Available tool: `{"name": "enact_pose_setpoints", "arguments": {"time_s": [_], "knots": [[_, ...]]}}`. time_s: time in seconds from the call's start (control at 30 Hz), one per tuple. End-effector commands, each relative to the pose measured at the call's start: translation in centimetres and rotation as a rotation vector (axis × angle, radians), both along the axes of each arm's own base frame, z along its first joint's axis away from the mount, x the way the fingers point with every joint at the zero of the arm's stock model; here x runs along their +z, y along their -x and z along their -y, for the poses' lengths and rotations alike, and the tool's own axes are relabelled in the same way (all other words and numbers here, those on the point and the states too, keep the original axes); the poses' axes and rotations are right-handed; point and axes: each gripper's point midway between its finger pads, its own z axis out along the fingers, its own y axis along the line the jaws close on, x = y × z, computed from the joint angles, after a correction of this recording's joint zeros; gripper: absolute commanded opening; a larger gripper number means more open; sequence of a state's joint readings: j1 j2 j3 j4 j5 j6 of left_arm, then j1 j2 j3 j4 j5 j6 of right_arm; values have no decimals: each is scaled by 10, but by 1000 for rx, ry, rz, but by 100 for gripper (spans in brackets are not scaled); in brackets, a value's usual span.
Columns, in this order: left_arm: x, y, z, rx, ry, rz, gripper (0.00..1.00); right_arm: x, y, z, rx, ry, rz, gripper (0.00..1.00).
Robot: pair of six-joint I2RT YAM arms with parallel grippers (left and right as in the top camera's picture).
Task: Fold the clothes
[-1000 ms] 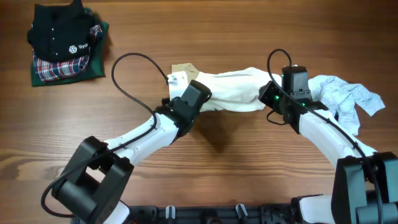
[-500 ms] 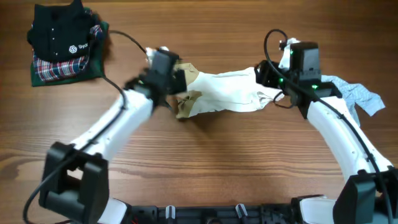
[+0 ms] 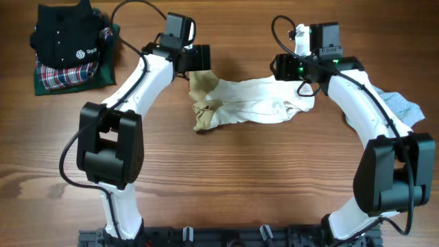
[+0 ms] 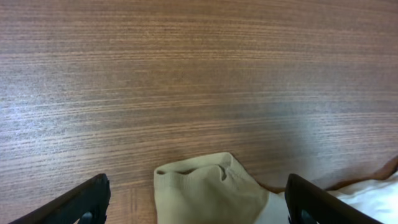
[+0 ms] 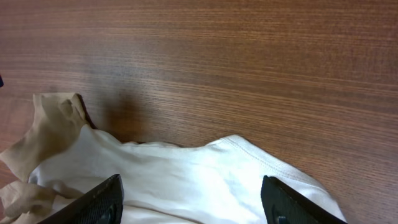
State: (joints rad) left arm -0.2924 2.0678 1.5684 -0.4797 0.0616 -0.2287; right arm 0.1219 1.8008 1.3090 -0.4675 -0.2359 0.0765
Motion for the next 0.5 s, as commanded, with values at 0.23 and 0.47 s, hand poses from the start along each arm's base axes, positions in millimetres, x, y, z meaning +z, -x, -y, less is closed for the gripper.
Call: {"name": "enact_pose_setpoints", "arguments": {"time_s": [0.23,0.47], "knots": [[-57,-9,-9,19,-74,-54,82,2,-3,-8,30,-26,1,69],[-74,1,-15,25,-110,-113,40,-1,1,-8,19,-30,-26,68]]}}
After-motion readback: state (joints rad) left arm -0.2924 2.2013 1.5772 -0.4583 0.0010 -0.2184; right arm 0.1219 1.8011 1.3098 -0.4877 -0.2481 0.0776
